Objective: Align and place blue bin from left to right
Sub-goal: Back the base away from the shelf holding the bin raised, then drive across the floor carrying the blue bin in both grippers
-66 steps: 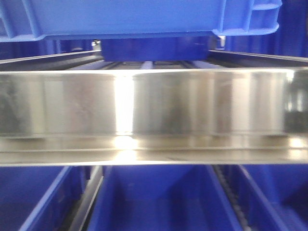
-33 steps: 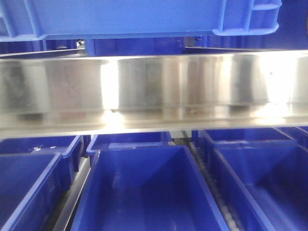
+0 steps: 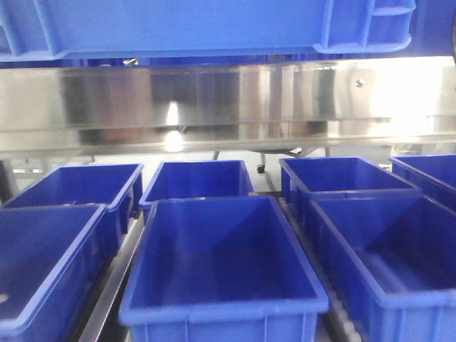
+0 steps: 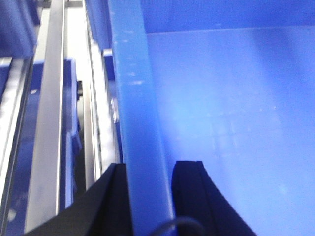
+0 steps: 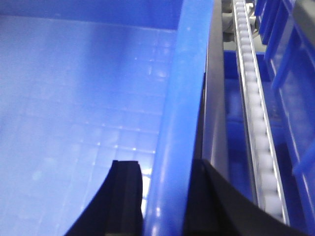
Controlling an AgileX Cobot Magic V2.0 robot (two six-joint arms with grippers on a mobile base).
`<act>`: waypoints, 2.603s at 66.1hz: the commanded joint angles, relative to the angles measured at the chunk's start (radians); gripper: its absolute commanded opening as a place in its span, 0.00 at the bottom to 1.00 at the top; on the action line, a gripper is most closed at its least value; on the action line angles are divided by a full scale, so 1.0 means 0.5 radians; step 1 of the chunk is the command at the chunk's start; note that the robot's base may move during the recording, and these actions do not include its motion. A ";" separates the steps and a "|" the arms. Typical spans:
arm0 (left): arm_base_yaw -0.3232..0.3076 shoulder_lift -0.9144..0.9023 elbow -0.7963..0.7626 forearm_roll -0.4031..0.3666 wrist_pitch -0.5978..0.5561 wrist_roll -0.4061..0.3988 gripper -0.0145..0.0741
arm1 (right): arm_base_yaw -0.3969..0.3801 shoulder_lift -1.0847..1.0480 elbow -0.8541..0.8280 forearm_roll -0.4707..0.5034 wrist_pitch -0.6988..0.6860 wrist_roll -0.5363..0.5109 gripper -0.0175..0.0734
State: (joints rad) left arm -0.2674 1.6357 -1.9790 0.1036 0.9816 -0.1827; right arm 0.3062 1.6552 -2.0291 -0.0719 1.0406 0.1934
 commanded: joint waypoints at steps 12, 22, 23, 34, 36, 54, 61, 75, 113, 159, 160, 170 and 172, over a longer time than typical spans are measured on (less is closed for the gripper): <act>-0.011 -0.046 -0.030 -0.057 -0.221 0.031 0.04 | 0.010 -0.042 -0.035 0.062 -0.176 -0.036 0.02; -0.011 -0.046 -0.030 -0.057 -0.221 0.031 0.04 | 0.010 -0.042 -0.035 0.062 -0.176 -0.036 0.02; -0.011 -0.046 -0.030 -0.057 -0.221 0.031 0.04 | 0.010 -0.042 -0.035 0.062 -0.176 -0.036 0.02; -0.011 -0.046 -0.030 -0.057 -0.221 0.031 0.04 | 0.010 -0.042 -0.035 0.062 -0.176 -0.036 0.02; -0.011 -0.046 -0.030 -0.057 -0.221 0.031 0.04 | 0.010 -0.042 -0.035 0.062 -0.176 -0.036 0.02; -0.011 -0.046 -0.030 -0.057 -0.221 0.031 0.04 | 0.010 -0.042 -0.035 0.062 -0.180 -0.036 0.02; -0.011 -0.046 -0.030 -0.053 -0.221 0.031 0.04 | 0.010 -0.042 -0.035 0.062 -0.180 -0.036 0.02; -0.011 -0.046 -0.030 -0.053 -0.221 0.031 0.04 | 0.010 -0.042 -0.035 0.062 -0.180 -0.036 0.02; -0.011 -0.046 -0.030 -0.053 -0.221 0.031 0.04 | 0.010 -0.042 -0.035 0.062 -0.180 -0.036 0.02; -0.011 -0.046 -0.030 -0.048 -0.221 0.031 0.04 | 0.010 -0.042 -0.035 0.062 -0.180 -0.036 0.02; -0.011 -0.046 -0.030 -0.048 -0.221 0.031 0.04 | 0.010 -0.042 -0.035 0.062 -0.180 -0.036 0.02; -0.011 -0.046 -0.030 -0.048 -0.221 0.031 0.04 | 0.010 -0.042 -0.035 0.062 -0.180 -0.036 0.02; -0.011 -0.046 -0.030 -0.048 -0.221 0.031 0.04 | 0.010 -0.042 -0.035 0.062 -0.180 -0.036 0.02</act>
State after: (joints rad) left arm -0.2636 1.6377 -1.9810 0.1098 0.9679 -0.1808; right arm 0.3068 1.6591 -2.0308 -0.0644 1.0336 0.1913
